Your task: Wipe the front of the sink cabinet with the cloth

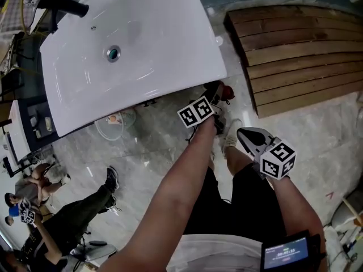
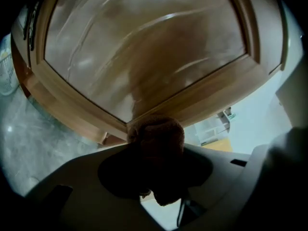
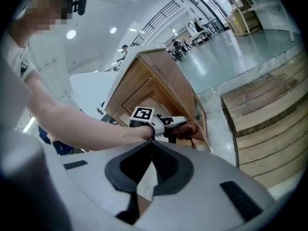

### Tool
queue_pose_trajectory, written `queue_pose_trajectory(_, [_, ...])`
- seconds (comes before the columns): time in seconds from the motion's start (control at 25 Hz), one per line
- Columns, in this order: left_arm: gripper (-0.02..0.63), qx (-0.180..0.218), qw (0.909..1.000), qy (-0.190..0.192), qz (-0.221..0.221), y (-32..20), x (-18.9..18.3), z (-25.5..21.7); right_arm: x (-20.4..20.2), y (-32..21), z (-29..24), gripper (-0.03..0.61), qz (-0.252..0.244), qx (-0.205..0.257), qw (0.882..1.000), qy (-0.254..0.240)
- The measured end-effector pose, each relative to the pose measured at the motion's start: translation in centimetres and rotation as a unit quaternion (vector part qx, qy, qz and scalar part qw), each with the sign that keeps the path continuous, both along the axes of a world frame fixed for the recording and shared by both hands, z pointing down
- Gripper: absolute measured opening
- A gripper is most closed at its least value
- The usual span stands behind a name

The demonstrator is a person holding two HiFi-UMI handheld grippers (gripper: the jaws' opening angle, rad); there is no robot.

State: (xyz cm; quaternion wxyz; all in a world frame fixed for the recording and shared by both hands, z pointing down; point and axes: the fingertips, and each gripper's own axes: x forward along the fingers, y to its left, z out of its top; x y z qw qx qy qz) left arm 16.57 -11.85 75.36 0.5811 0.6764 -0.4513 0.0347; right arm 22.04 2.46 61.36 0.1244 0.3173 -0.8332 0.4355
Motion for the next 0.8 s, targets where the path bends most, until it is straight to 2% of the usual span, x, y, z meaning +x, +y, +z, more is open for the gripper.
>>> queue_pose_trajectory(0.16, [0.178,0.016,0.9995,0.024,-0.009,0.9,-0.8,-3.3,-0.1,-0.5,-0.6,0.014,0.002,-0.005,1.000,-0.009])
queue_pose_trajectory(0.32, [0.178,0.020,0.9996,0.003,-0.021,2.5,-4.5,-6.5,-1.0,-2.0,-2.1,0.012,0.032,-0.012,0.999,-0.042])
queue_pose_trajectory(0.48, [0.178,0.045,0.9988,-0.017,-0.007,4.0,-7.4,-11.0,-3.3,-2.9,-4.6,0.014,0.011,0.003,0.999,-0.050])
queue_pose_trajectory(0.56, [0.178,0.067,0.9969,-0.038,0.013,4.0,-9.5,-13.6,-5.2,-3.9,-5.5,0.014,-0.006,0.018,0.999,-0.046])
queue_pose_trajectory(0.68, [0.178,0.104,0.9880,-0.108,0.038,3.5,-14.4,-17.0,-9.3,-5.3,-6.2,0.014,-0.054,0.049,0.997,-0.038])
queue_pose_trajectory(0.8, [0.178,0.103,0.9856,-0.131,0.029,4.6,-15.2,-17.5,-9.1,-4.3,-6.1,0.014,-0.100,0.052,0.994,-0.007])
